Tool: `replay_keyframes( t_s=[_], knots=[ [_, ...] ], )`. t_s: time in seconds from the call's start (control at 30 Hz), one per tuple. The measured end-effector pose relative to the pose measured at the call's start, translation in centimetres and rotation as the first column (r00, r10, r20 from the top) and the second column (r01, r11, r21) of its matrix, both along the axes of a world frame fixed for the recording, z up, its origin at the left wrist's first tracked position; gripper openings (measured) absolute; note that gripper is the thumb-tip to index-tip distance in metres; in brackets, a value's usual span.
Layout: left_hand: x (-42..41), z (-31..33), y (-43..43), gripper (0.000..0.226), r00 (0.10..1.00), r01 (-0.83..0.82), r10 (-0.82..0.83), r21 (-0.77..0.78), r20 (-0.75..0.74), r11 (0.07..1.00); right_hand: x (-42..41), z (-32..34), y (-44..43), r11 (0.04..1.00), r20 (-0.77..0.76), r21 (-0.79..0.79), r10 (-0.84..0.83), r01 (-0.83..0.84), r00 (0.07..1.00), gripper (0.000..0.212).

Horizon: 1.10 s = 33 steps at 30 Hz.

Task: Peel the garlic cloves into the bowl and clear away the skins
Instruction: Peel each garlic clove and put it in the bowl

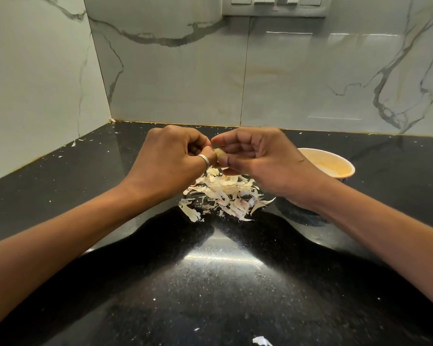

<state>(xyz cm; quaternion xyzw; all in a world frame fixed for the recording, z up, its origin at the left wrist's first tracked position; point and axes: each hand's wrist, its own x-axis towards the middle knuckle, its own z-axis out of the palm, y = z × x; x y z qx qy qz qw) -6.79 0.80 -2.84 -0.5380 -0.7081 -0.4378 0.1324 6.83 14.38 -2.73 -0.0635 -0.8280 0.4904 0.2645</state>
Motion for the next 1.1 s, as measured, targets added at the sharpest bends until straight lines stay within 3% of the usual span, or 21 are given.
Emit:
replay_keyframes(
  t_s=[0.33, 0.57, 0.9, 1.1],
  knots=[
    [0.11, -0.15, 0.02, 0.015, 0.999, 0.005, -0.004, -0.013, 0.054, 1.0, 0.31, 0.41, -0.39, 0.889, 0.021, -0.454, 0.087, -0.068, 0.996, 0.019],
    [0.15, -0.05, 0.08, 0.011, 0.996, -0.026, 0.023, 0.029, 0.088, 0.999, 0.29, 0.38, -0.64, 0.921, 0.085, -0.388, 0.044, -0.008, 0.995, 0.021],
    [0.54, -0.15, 0.03, 0.012, 0.999, 0.013, -0.015, 0.05, 0.043, 0.999, 0.2, 0.45, -0.67, 0.91, 0.077, -0.414, 0.01, 0.023, 0.997, 0.016],
    [0.73, -0.08, -0.02, 0.015, 0.997, 0.028, -0.03, 0.033, 0.07, 0.999, 0.3, 0.83, -0.67, 0.902, 0.078, -0.431, 0.027, 0.009, 0.997, 0.023]
  ],
)
